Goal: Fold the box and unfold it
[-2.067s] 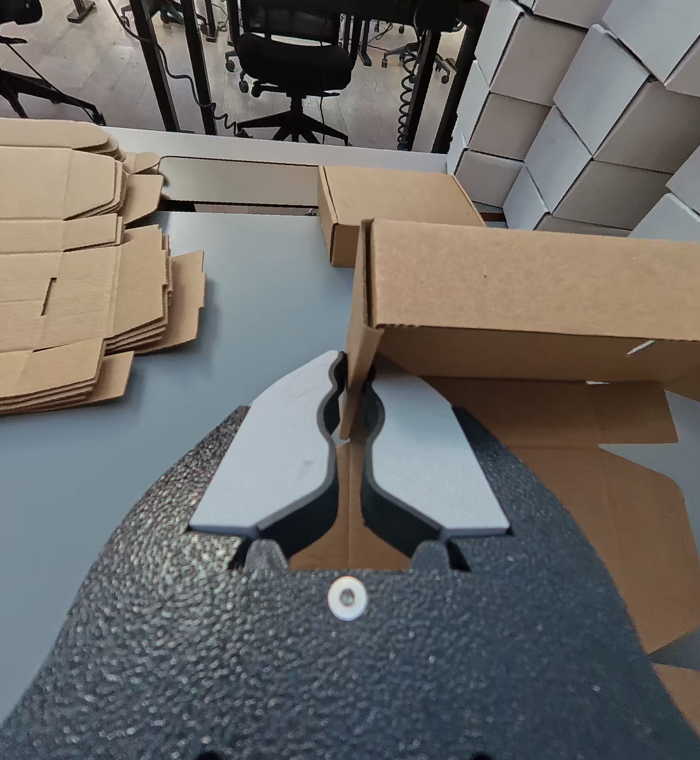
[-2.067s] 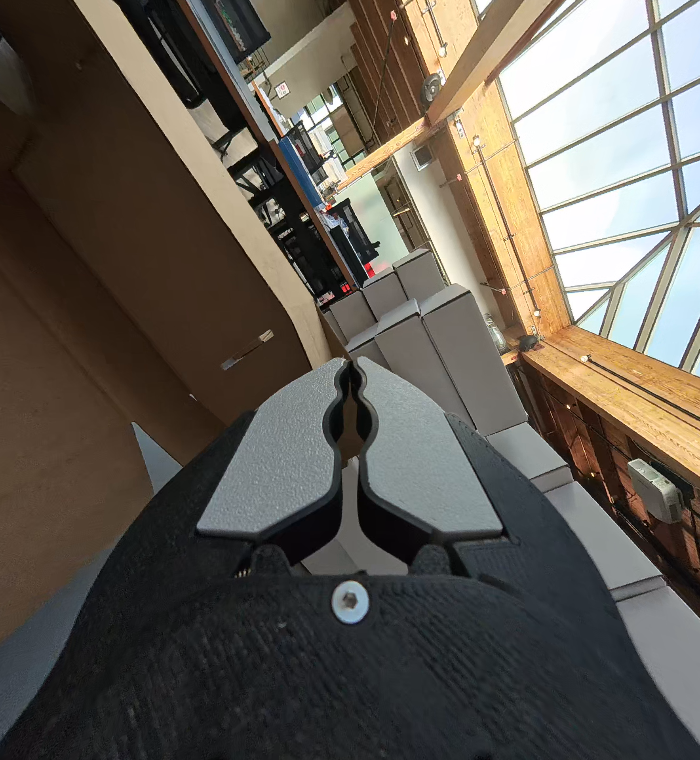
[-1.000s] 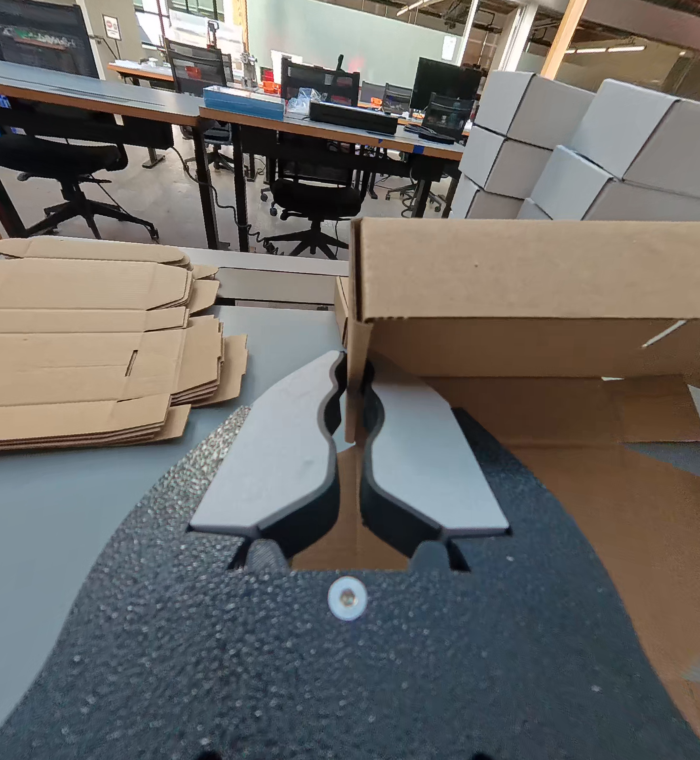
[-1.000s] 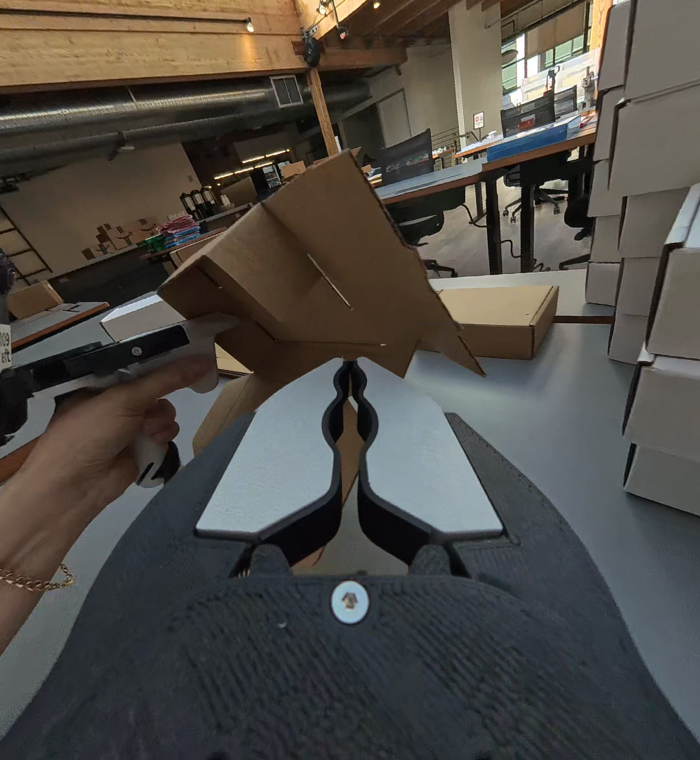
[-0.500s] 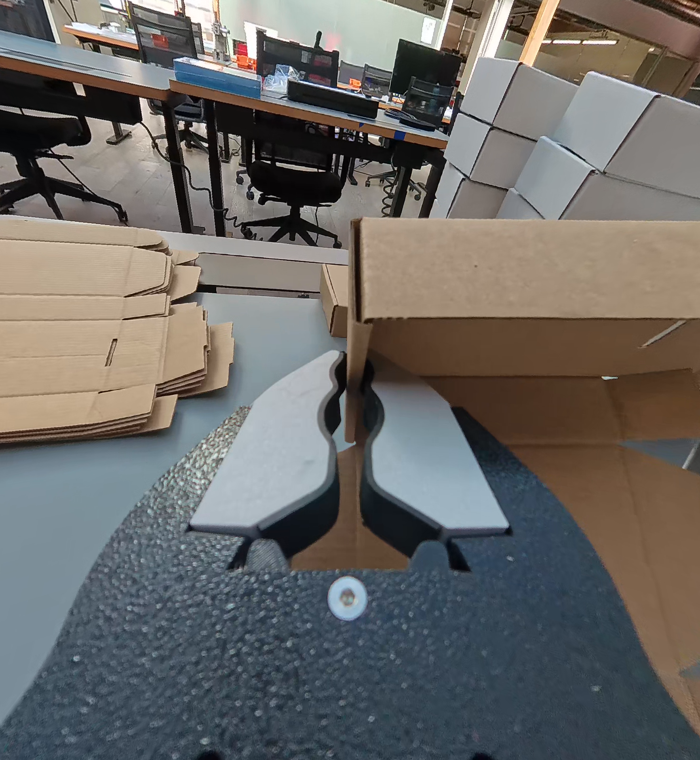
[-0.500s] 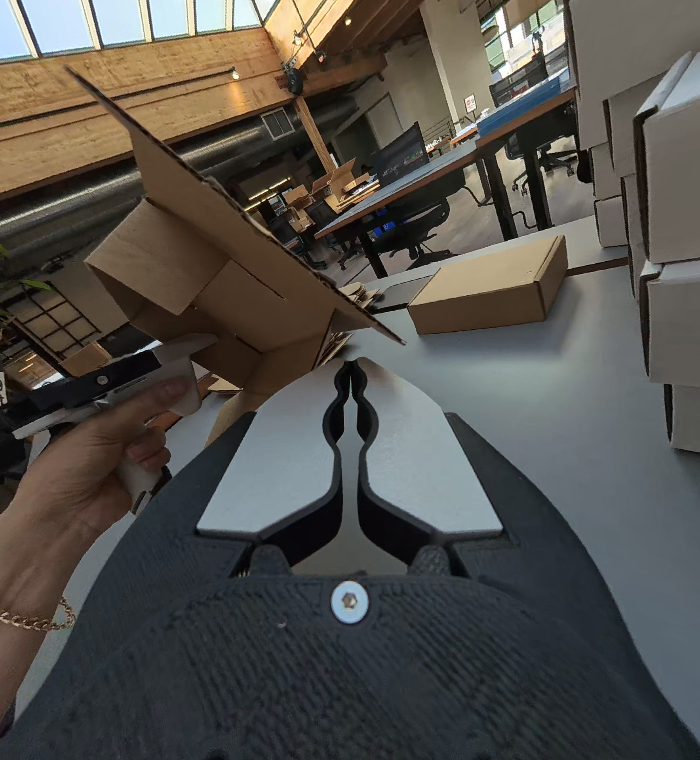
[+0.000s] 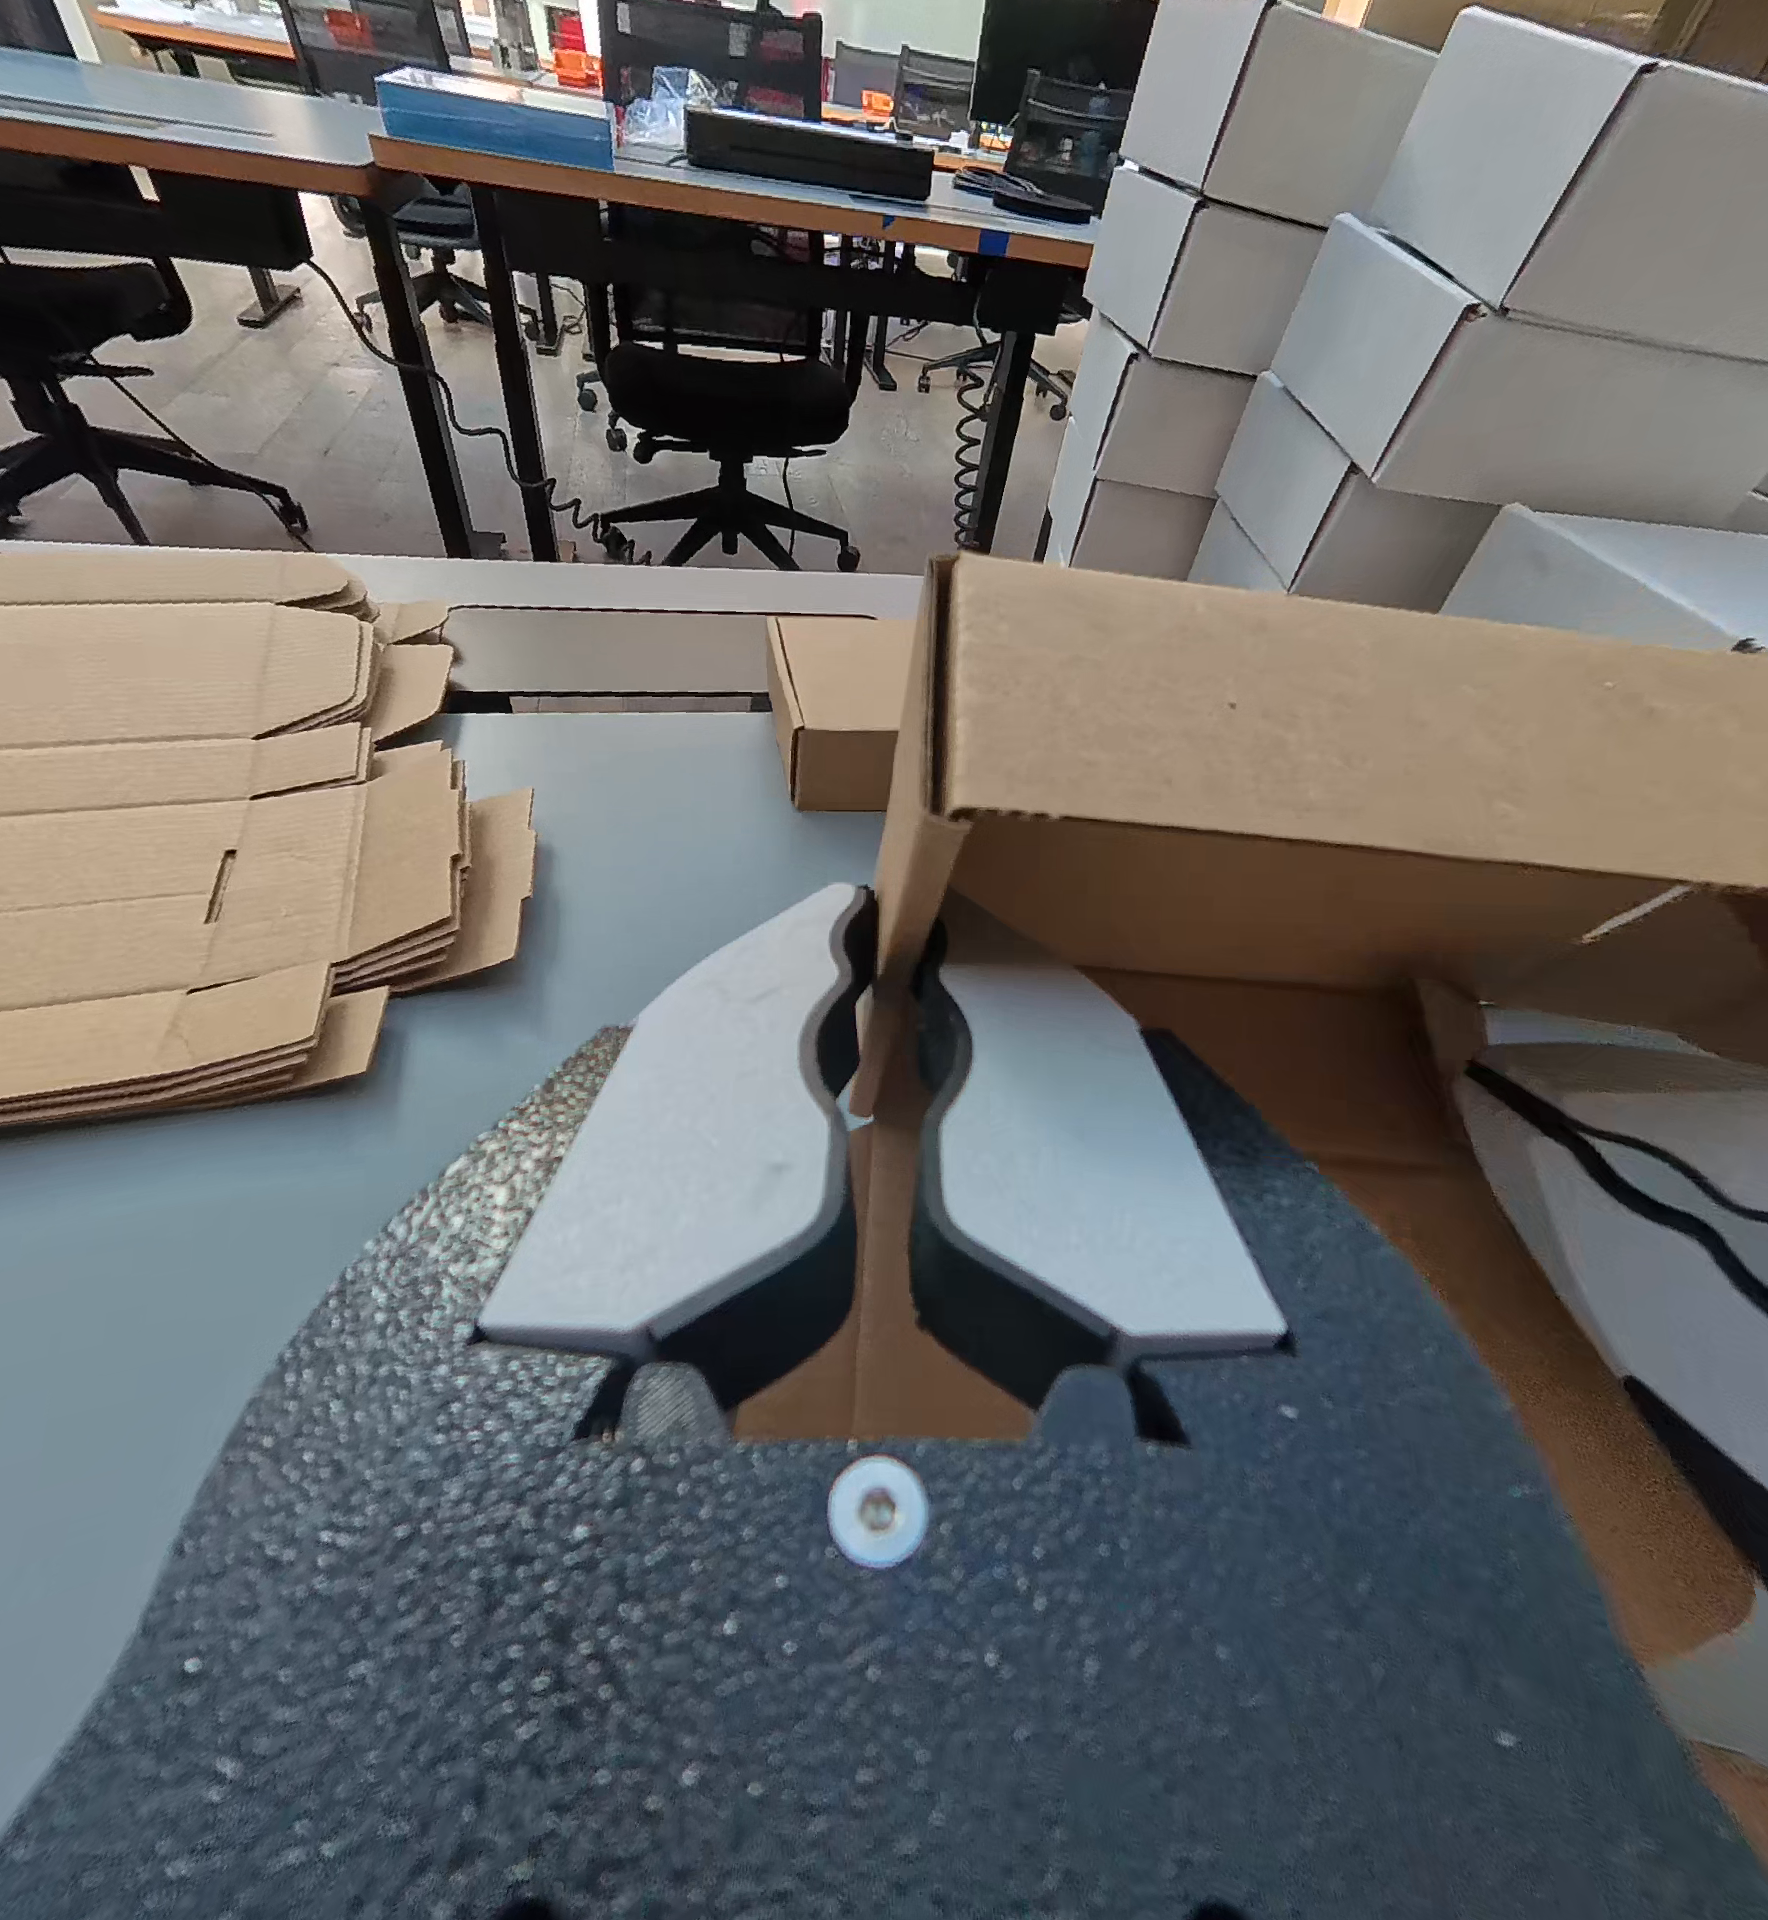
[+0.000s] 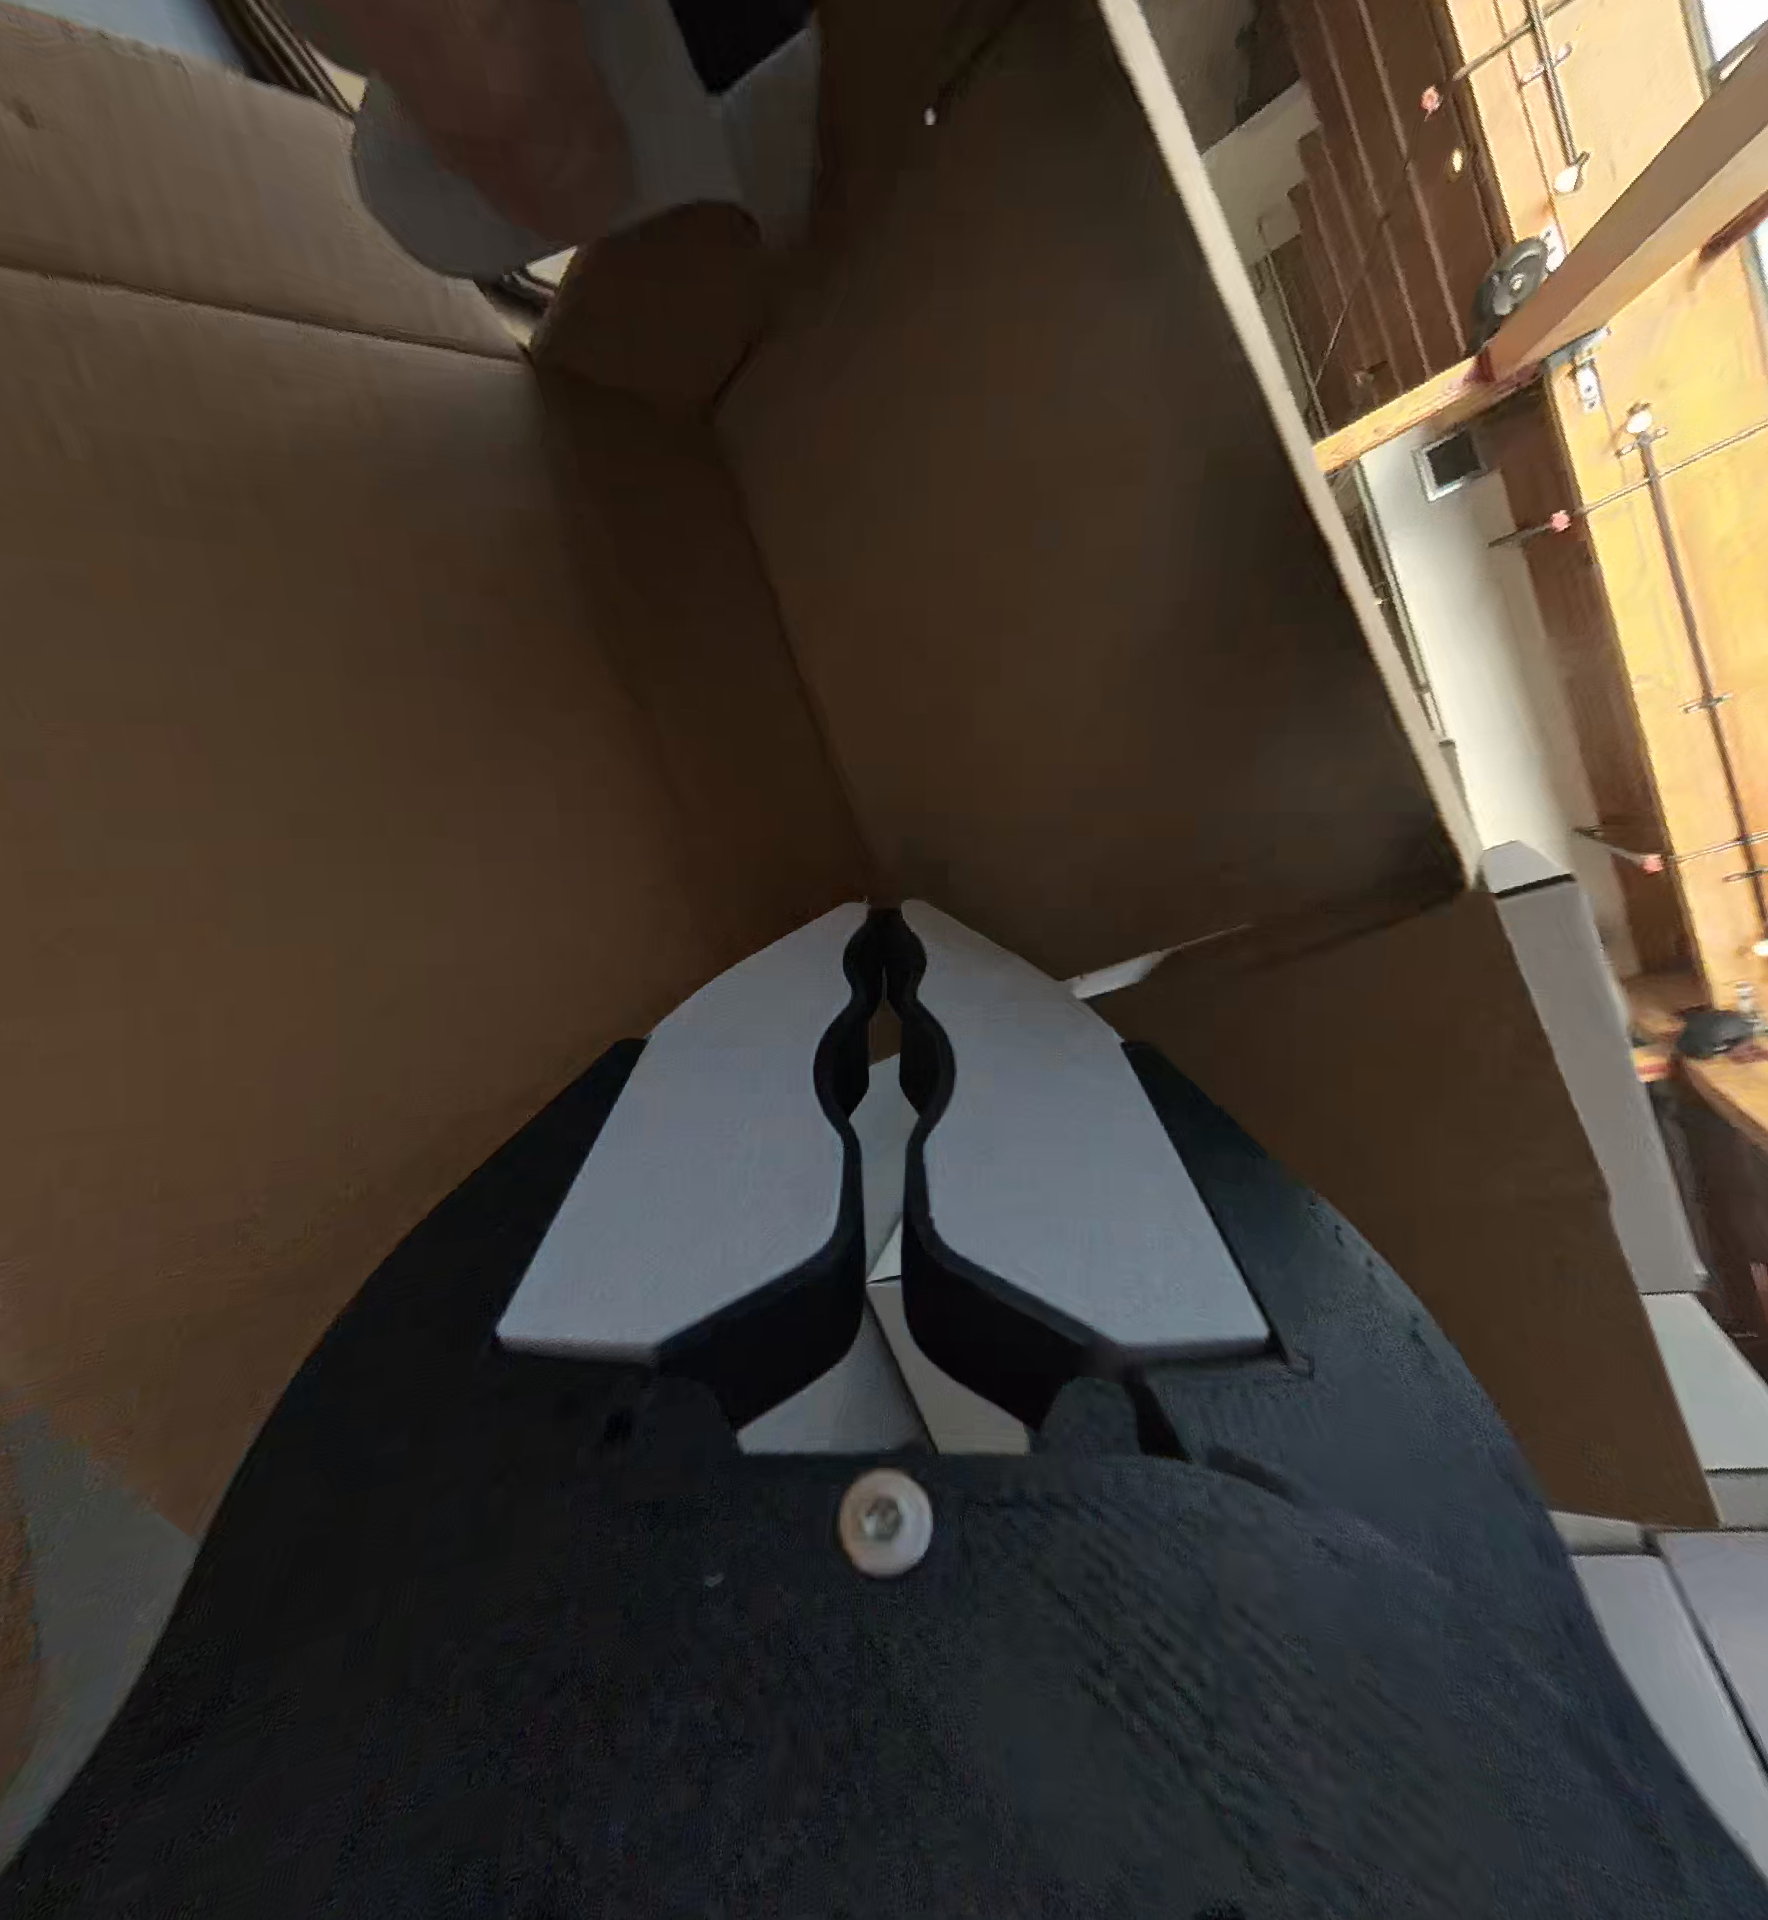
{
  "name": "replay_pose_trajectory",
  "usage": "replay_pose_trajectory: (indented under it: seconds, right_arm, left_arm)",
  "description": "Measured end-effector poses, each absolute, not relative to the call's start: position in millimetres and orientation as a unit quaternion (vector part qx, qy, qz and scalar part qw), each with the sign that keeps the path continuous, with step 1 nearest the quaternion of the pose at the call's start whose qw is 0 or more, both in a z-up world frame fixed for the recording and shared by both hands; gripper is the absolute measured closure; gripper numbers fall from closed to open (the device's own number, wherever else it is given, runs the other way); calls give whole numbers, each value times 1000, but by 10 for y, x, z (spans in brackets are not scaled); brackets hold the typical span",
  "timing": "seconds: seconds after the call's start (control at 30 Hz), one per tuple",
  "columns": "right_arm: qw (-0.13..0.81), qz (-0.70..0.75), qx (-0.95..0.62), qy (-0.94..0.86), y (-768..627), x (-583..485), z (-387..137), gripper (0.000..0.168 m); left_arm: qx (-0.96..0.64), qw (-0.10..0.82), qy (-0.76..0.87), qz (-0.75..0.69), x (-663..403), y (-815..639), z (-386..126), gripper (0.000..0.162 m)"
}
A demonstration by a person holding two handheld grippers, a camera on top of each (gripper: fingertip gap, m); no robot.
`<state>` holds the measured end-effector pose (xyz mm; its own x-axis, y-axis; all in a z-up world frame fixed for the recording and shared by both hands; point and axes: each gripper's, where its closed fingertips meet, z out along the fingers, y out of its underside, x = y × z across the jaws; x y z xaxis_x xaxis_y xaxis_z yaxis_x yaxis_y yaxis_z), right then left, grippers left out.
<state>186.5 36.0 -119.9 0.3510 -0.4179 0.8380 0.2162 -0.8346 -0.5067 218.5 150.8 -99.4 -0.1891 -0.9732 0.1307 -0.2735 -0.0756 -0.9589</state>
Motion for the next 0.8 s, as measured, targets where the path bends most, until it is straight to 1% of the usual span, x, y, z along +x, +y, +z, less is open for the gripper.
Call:
replay_pose_trajectory:
  seconds: [0.07, 0.13, 0.2, 0.3, 0.43, 0.53, 0.67, 0.73, 0.8]
  right_arm:
    - [198, -605, -771, 21, 383, 1892, -1257, 168]
    - [160, -596, -787, -1, 438, 1906, -1401, 168]
    - [156, -576, -802, -1, 482, 1909, -1508, 168]
    - [181, -562, -807, 29, 497, 1905, -1489, 168]
    - [252, -558, -789, 59, 502, 1854, -1297, 168]
    - [340, -510, -787, 79, 529, 1732, -1163, 168]
    - [481, -410, -767, 109, 536, 1496, -952, 155]
    - [526, -381, -747, 138, 420, 1454, -847, 147]
    - [550, -385, -719, 179, 186, 1490, -732, 137]
  left_arm:
    - [-539, 332, 581, -511, 2187, 1486, -987, 156]
    - [-542, 319, 582, -515, 2185, 1480, -987, 156]
    - [-544, 315, 586, -511, 2177, 1486, -1002, 156]
    - [-541, 337, 593, -493, 2180, 1544, -1052, 156]
    - [-538, 360, 595, -476, 2218, 1649, -1090, 158]
    - [-539, 374, 588, -473, 2252, 1773, -1055, 158]
    - [-550, 362, 574, -486, 2303, 1926, -1023, 158]
    - [-554, 357, 574, -486, 2322, 1994, -1022, 157]
    - [-557, 358, 575, -481, 2330, 2069, -1023, 158]
